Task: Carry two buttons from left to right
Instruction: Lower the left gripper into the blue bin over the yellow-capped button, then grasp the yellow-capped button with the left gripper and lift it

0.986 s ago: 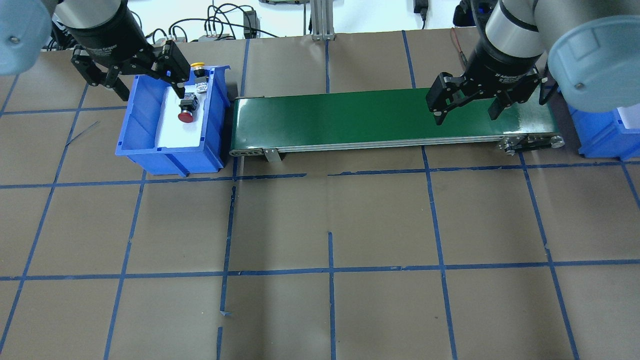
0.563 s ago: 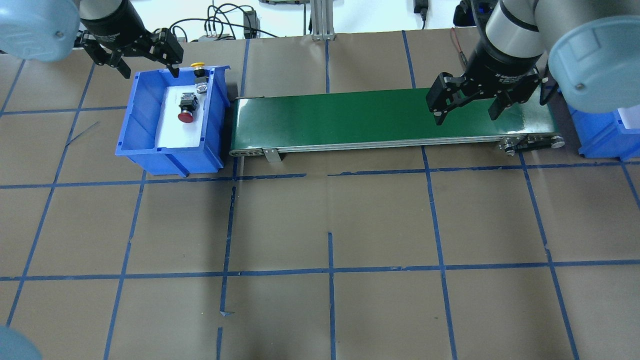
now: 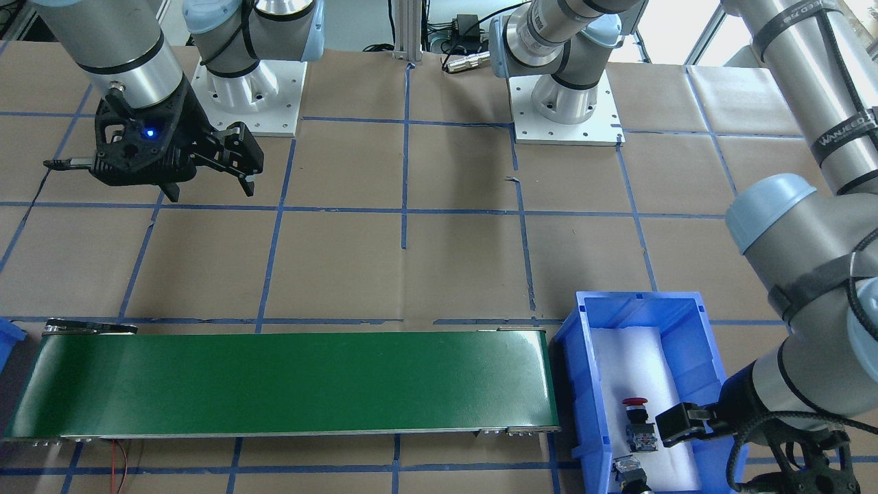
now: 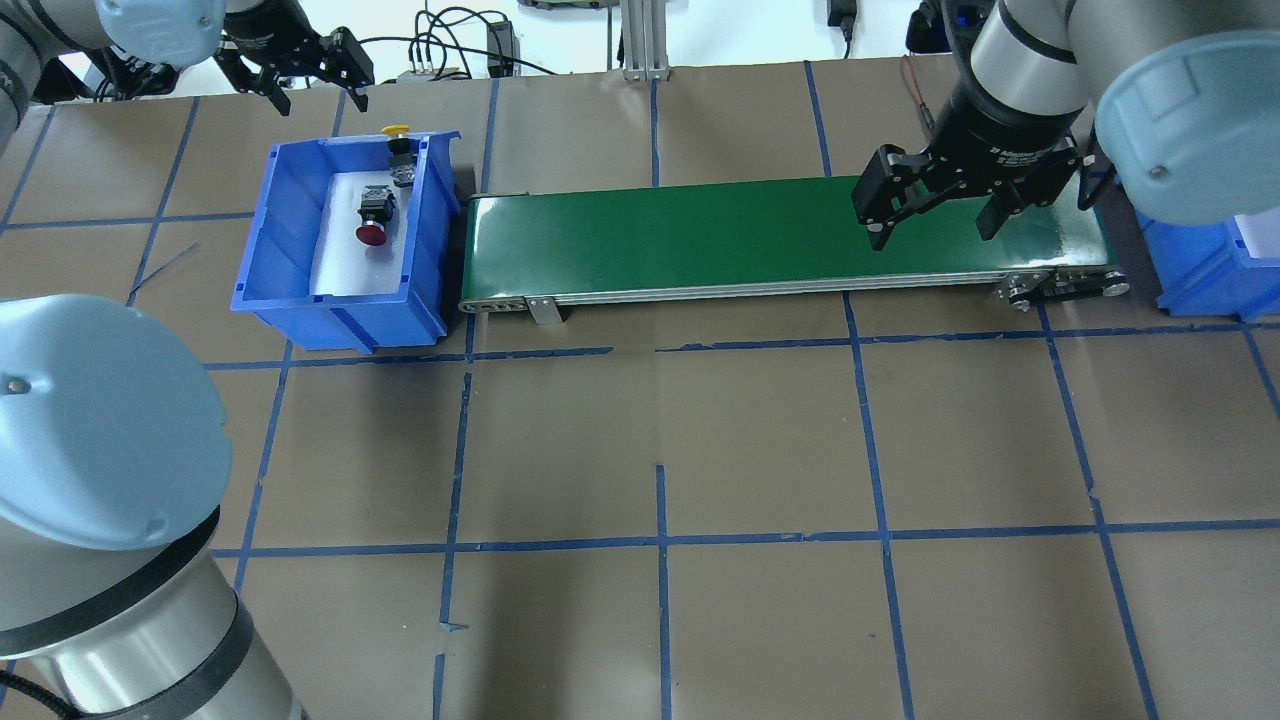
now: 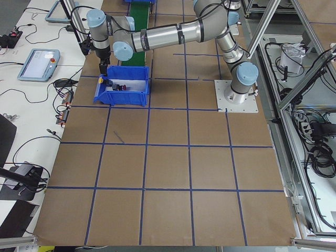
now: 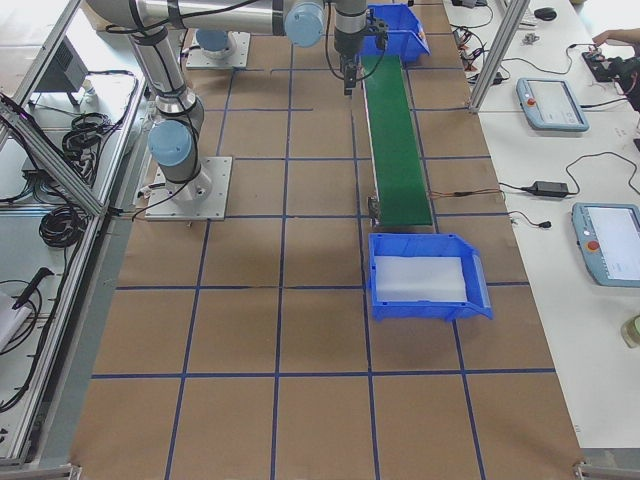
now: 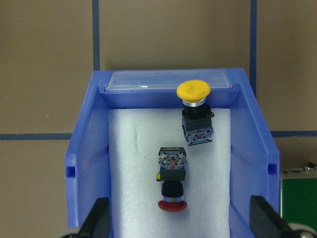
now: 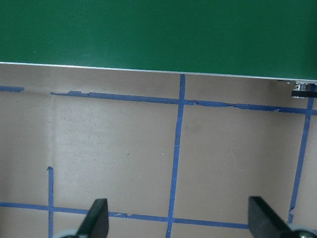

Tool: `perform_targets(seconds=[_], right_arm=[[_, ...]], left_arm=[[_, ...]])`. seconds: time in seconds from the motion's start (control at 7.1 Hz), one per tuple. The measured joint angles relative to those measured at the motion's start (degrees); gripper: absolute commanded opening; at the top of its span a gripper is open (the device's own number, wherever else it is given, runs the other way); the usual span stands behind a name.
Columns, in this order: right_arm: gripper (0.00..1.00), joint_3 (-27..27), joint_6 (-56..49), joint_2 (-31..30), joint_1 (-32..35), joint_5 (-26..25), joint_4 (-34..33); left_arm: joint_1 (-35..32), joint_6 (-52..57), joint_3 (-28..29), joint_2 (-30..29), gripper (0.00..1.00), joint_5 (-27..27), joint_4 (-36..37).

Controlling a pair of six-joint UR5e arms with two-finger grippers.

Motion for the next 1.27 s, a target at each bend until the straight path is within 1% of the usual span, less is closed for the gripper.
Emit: perform_targets(seconds=[0.42,0.84,1.27], right_arm=[[1.00,0.0,0.0,0.0,0.0,0.0,-0.1],[1.00,0.0,0.1,0.0,0.0,0.0,-0.1],[1.00,0.0,0.0,0.0,0.0,0.0,-0.1]], left_arm=[[-0.2,-0.8,1.2,-3.9,1.00,-1.2,3.7],[-0.4,-1.2,2.1,-5.7,1.00,-1.3,5.3],[-0.9,-1.6,5.1,-8.3,1.00,-1.7,6.4]])
